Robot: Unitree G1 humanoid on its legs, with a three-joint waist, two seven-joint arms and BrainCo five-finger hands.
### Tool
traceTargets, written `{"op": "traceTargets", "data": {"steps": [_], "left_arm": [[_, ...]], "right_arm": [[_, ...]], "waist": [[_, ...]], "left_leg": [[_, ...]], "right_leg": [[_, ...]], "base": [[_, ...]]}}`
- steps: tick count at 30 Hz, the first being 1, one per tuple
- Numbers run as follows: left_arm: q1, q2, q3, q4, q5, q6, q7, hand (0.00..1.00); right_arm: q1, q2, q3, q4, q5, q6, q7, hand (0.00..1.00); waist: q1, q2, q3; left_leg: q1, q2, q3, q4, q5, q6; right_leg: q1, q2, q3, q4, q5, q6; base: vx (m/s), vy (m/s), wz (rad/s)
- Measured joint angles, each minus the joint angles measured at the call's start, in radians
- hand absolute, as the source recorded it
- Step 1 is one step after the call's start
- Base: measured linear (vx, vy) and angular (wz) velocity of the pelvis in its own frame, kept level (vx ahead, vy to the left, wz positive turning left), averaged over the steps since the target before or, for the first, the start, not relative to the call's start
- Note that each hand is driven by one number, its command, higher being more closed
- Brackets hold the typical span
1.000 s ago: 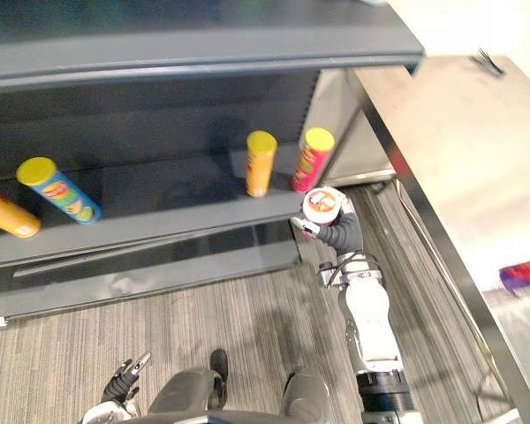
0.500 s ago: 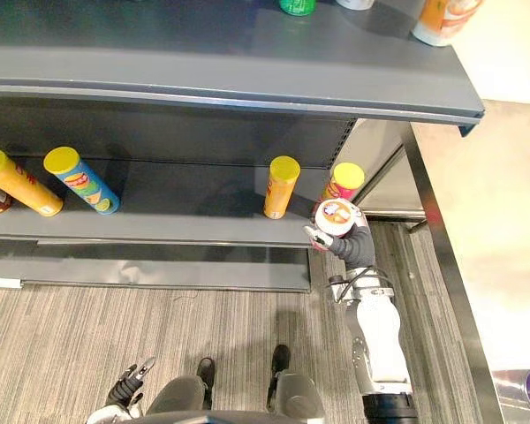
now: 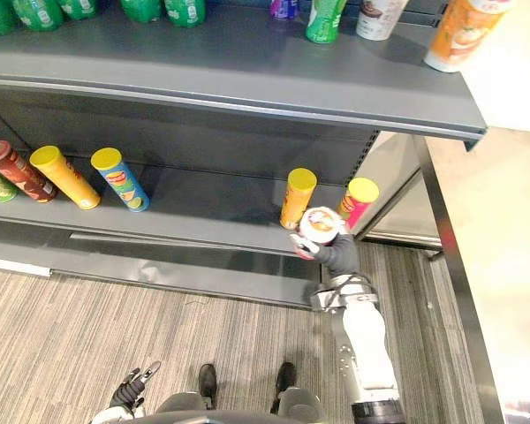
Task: Put the gum and the chips on the shelf.
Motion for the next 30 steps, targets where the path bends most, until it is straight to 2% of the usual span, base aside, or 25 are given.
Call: {"op": "traceTargets", "data": {"steps": [5,10,12,14,24,25,30], "left_arm": [[-0.038,-0.005,-0.017,0.003,0.000,0.000,0.001,0.00],[-0.063,-0.012,-0.051,0.011,-0.002,0.001,0.002,0.00],[-0.076,-0.015,-0.059,0.020,-0.002,0.003,0.003,0.00],[-0.078,-0.015,-0.059,0.020,-0.002,0.004,0.003,0.00],[-0.078,-0.014,-0.046,0.038,-0.004,0.027,0.021,0.00],[-0.077,-0.014,-0.038,0.039,-0.004,0.041,0.025,0.00],[-0.076,-0.014,-0.008,0.040,-0.003,0.050,0.025,0.00]], "right_arm": [[-0.065,-0.001,0.152,0.068,0.044,0.023,0.037,1.00],[-0.183,0.001,0.279,0.111,0.096,0.037,0.042,1.00],[-0.234,0.003,0.322,0.119,0.125,0.050,0.042,1.00],[-0.274,0.012,0.343,0.129,0.150,0.055,0.041,1.00],[-0.504,0.021,0.380,0.135,0.253,0.059,0.011,1.00],[-0.544,0.019,0.378,0.135,0.272,0.062,-0.004,1.00],[-0.656,-0.014,0.364,0.135,0.277,0.065,-0.022,1.00]], "waist": [[0.002,-0.002,-0.007],[0.005,-0.002,-0.008],[0.019,-0.002,-0.008],[0.027,-0.002,-0.008],[0.031,-0.014,-0.023],[0.033,-0.018,-0.031],[0.037,-0.023,-0.034]], "left_leg": [[0.002,-0.013,0.036,-0.012,0.002,0.004],[0.017,-0.012,0.039,-0.011,0.012,0.017],[0.027,-0.012,0.040,-0.008,0.012,0.017],[0.032,-0.011,0.040,-0.008,0.011,0.016],[0.037,-0.003,0.042,-0.008,0.013,0.017],[0.039,0.002,0.044,-0.009,0.014,0.016],[0.049,0.013,0.064,-0.014,0.015,0.014]], "right_leg": [[0.000,-0.006,0.035,-0.029,0.023,0.012],[0.016,-0.002,0.036,-0.042,0.036,0.008],[0.031,0.000,0.035,-0.054,0.037,0.009],[0.036,0.001,0.035,-0.054,0.036,0.009],[0.039,0.009,0.044,-0.053,0.043,-0.001],[0.039,0.015,0.048,-0.053,0.045,-0.004],[0.040,0.027,0.067,-0.054,0.050,-0.011]], "base": [[-0.03,0.039,-0.18],[0.04,-0.003,-0.01],[0.04,-0.012,0.02],[0.00,0.000,0.00],[-0.02,-0.009,-0.02],[-0.02,-0.028,-0.08],[-0.03,-0.026,-0.13]]}}
